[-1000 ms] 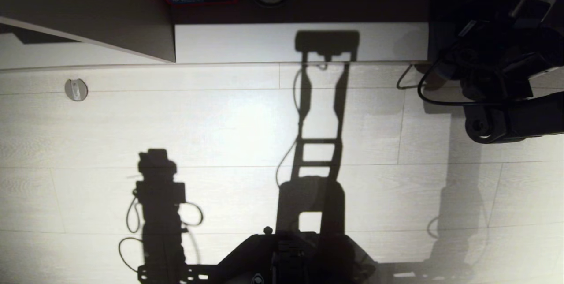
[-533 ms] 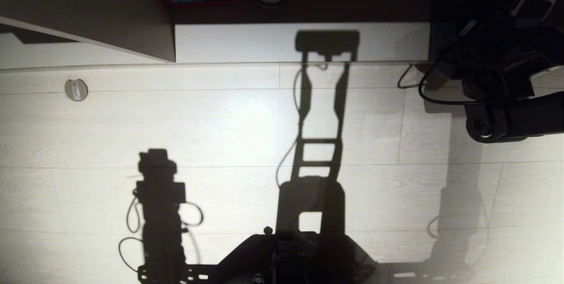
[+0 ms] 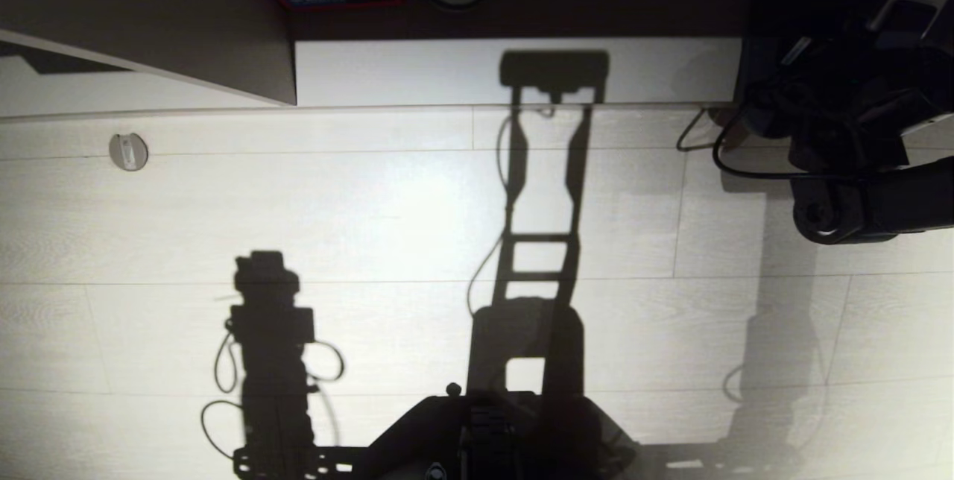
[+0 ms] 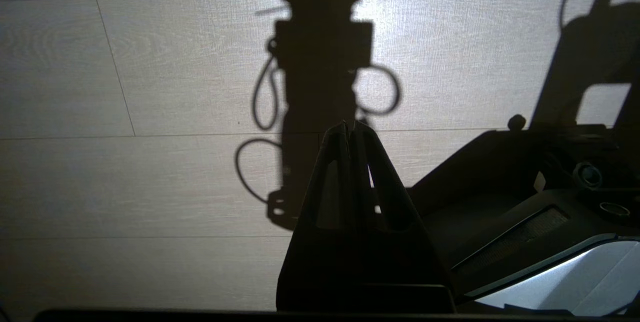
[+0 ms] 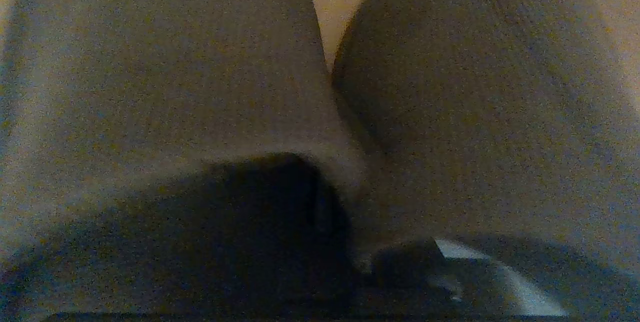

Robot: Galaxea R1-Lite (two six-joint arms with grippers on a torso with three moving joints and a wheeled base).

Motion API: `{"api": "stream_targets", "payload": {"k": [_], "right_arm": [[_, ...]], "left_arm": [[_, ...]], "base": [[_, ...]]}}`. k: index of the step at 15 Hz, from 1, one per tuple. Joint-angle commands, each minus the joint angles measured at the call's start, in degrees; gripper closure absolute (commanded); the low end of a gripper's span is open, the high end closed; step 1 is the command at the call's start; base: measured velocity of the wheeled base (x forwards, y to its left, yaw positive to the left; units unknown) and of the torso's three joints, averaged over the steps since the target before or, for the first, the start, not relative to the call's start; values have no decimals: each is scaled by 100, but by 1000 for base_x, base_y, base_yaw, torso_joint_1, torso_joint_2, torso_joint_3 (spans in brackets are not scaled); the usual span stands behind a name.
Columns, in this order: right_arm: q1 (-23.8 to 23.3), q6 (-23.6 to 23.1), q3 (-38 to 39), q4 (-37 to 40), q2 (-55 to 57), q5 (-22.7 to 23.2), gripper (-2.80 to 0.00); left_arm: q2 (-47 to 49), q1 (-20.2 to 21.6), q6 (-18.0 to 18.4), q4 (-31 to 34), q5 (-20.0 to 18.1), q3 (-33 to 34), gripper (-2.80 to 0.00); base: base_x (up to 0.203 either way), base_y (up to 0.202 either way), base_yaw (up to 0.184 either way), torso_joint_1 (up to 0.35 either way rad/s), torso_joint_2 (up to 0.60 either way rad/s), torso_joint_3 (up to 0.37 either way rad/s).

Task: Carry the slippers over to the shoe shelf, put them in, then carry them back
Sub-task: Pick up the slippers in the shoe cabinet

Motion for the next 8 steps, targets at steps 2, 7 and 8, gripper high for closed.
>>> {"api": "stream_targets", "payload": {"k": [2,7,8], "right_arm": [[10,6,111,-81,-119,-11,0],[108,49,617,-99,-720,-11,0],[172,64,819,-105,-959,-11,0]], "left_arm": [[-2,0,-4,2,1,1,0],[-2,0,-4,2,1,1,0],[-2,0,-4,2,1,1,0]], "base": [[0,0,0,0,0,0],[0,0,0,0,0,0],[0,0,0,0,0,0]]}}
